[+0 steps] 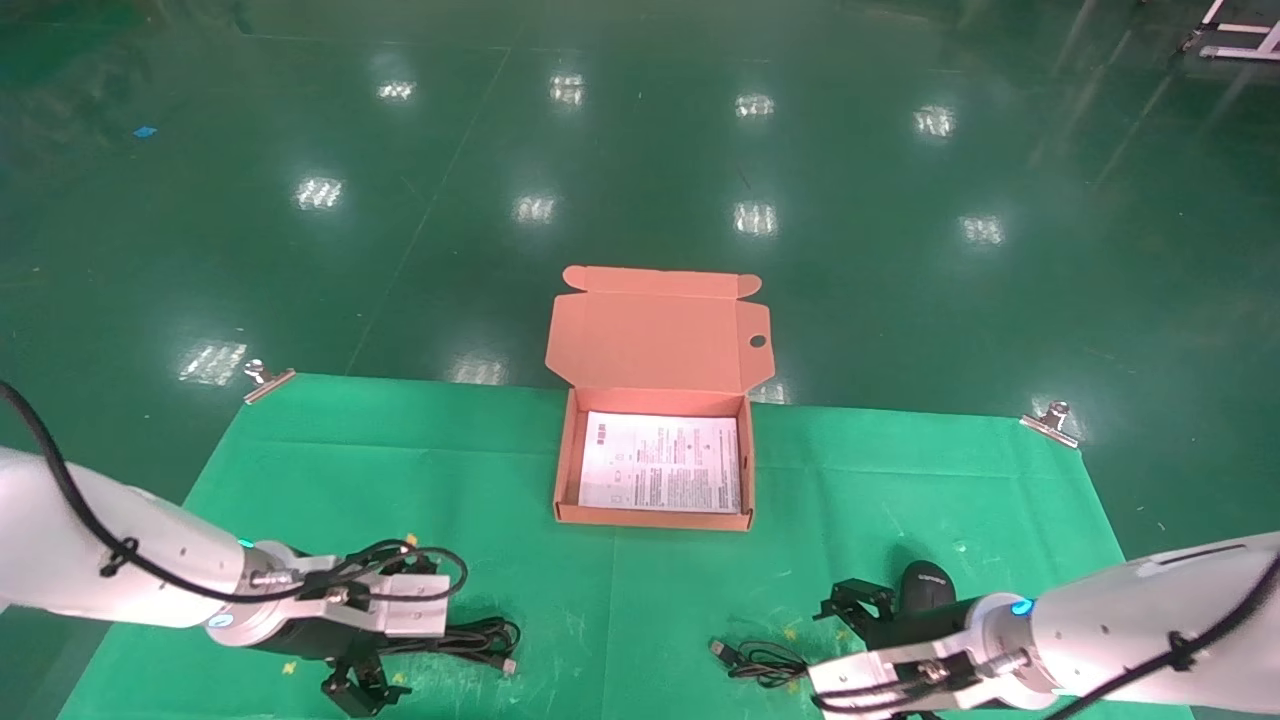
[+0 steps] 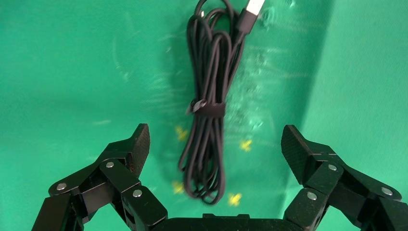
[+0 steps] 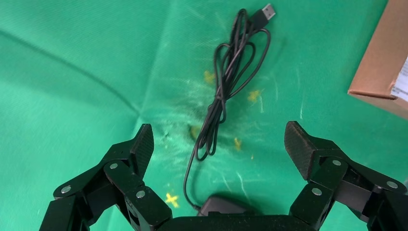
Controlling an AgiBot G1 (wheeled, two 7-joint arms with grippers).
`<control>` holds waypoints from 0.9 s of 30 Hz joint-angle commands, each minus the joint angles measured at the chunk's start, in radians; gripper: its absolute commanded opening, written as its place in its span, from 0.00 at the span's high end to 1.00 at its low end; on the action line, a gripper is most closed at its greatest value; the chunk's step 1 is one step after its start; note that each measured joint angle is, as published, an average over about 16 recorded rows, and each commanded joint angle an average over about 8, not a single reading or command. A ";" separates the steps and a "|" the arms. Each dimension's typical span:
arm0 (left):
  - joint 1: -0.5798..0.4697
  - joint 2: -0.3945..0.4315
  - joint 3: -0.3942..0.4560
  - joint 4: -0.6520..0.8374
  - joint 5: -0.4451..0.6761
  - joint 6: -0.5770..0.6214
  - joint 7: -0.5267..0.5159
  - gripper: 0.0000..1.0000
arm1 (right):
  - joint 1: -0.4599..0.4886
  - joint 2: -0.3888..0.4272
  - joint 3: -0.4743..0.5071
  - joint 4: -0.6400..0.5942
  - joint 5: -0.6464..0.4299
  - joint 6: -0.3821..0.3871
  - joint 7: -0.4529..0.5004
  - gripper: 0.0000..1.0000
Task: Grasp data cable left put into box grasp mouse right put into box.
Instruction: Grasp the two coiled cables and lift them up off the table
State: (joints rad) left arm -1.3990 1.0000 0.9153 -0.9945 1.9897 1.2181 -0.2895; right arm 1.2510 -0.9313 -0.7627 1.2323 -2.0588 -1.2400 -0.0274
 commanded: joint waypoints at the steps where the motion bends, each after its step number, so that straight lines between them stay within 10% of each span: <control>1: -0.001 0.013 -0.005 0.048 -0.013 -0.013 0.013 0.00 | 0.003 -0.019 0.000 -0.028 -0.007 0.007 0.021 0.00; 10: -0.018 0.066 -0.029 0.248 -0.070 -0.049 0.100 0.00 | -0.009 -0.072 -0.022 -0.122 -0.065 0.079 -0.004 0.00; 13: -0.023 0.079 -0.033 0.301 -0.081 -0.057 0.126 0.26 | -0.018 -0.084 -0.026 -0.143 -0.080 0.107 -0.012 0.03; 19: -0.031 0.098 -0.035 0.370 -0.086 -0.068 0.155 0.98 | -0.027 -0.098 -0.028 -0.171 -0.092 0.141 -0.021 0.78; 21: -0.033 0.101 -0.036 0.379 -0.087 -0.070 0.157 1.00 | -0.029 -0.099 -0.028 -0.175 -0.092 0.145 -0.022 1.00; 27: -0.034 0.100 -0.035 0.375 -0.087 -0.070 0.155 1.00 | -0.030 -0.098 -0.027 -0.174 -0.091 0.145 -0.022 1.00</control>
State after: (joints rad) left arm -1.4325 1.0999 0.8799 -0.6188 1.9028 1.1481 -0.1340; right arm 1.2216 -1.0294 -0.7901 1.0586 -2.1499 -1.0951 -0.0491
